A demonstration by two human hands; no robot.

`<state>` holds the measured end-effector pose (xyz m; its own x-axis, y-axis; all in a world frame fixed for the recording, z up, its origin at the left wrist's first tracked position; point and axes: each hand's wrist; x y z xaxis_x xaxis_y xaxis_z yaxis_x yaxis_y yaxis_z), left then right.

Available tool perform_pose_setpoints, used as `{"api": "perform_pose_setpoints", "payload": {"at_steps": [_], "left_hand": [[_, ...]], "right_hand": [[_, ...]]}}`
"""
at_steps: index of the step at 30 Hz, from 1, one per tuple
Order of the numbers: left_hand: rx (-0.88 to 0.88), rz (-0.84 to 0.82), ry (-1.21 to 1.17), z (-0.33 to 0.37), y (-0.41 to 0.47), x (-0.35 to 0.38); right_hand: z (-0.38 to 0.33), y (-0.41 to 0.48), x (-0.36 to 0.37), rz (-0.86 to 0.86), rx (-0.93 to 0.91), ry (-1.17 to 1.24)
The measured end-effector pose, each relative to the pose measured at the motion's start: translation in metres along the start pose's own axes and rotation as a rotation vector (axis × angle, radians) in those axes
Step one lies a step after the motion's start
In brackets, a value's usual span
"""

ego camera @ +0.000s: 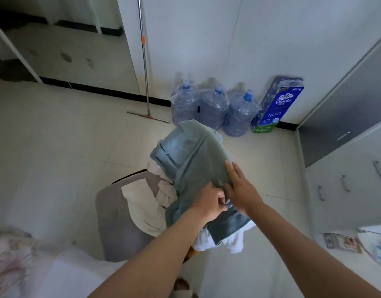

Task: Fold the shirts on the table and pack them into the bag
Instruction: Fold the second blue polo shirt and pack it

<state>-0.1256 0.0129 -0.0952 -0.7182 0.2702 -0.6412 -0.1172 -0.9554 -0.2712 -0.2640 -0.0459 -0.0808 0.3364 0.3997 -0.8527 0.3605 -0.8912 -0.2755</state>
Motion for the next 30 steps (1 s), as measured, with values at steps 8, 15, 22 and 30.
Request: {"api": "perform_pose_setpoints", "payload": {"at_steps": [8, 15, 22, 30], "left_hand": [[0.051, 0.261, -0.043, -0.002, -0.008, -0.034], [-0.041, 0.305, -0.181, 0.005, -0.003, -0.11], [0.103, 0.209, 0.273, -0.016, -0.031, -0.132], [-0.096, 0.481, 0.365, -0.045, -0.094, -0.209]], "right_hand": [[0.006, -0.02, -0.015, 0.023, -0.131, -0.062], [-0.018, -0.003, -0.036, 0.383, -0.147, 0.048], [-0.076, 0.017, -0.063, 0.332, -0.282, 0.198], [-0.14, 0.017, -0.06, 0.302, -0.047, -0.084]]}}
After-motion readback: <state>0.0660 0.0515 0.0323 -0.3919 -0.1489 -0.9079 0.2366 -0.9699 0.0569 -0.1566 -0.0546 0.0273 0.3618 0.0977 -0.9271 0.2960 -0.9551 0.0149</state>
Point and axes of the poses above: each hand's wrist, its own y-axis towards the middle knuckle, its own x-axis out of the palm, z = x × y, and after that the axes turned 5 degrees about x, right-handed
